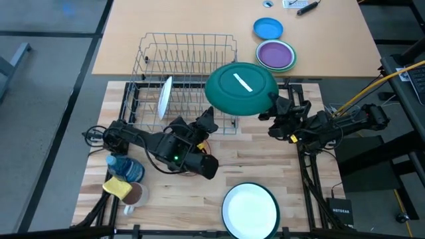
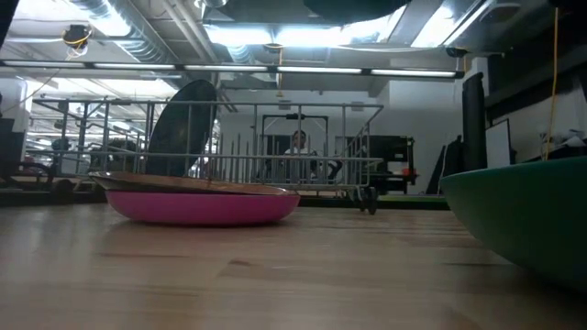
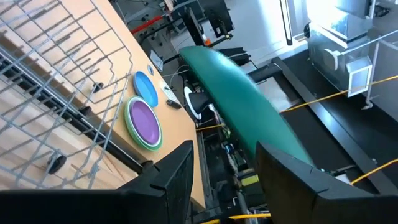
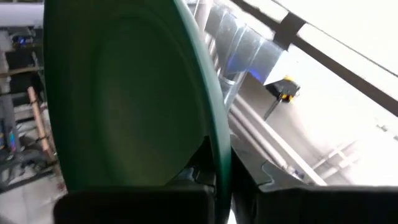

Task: Sort dishes
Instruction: Put the top green plate on the dish rack

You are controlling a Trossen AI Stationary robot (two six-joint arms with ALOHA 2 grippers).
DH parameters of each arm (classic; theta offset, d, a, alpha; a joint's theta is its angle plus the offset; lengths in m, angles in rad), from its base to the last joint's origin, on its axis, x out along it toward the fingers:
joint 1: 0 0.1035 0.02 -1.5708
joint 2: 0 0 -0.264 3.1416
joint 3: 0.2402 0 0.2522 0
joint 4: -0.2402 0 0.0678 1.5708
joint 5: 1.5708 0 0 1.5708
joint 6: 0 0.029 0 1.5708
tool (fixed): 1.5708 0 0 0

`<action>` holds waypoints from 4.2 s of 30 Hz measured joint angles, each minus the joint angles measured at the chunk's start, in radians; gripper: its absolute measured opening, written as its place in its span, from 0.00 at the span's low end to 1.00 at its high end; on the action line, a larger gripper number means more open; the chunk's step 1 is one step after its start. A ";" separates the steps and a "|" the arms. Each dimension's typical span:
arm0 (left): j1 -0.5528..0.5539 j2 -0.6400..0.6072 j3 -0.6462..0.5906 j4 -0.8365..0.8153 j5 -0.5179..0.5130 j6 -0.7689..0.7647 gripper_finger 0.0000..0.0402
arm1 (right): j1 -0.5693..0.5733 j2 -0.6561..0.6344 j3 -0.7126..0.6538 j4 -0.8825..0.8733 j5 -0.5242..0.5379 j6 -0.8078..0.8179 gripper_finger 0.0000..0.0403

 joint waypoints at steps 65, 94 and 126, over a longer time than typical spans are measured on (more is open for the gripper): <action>0.151 -0.001 0.000 0.336 0.049 0.131 0.40 | 0.000 0.000 0.000 -0.107 -0.046 0.082 0.05; 0.166 -0.002 0.002 0.343 0.086 0.147 0.32 | 0.001 0.001 -0.001 -0.109 -0.048 0.076 0.05; 0.163 0.003 -0.001 0.353 0.105 0.222 0.13 | 0.001 0.006 -0.002 -0.349 -0.042 0.280 0.34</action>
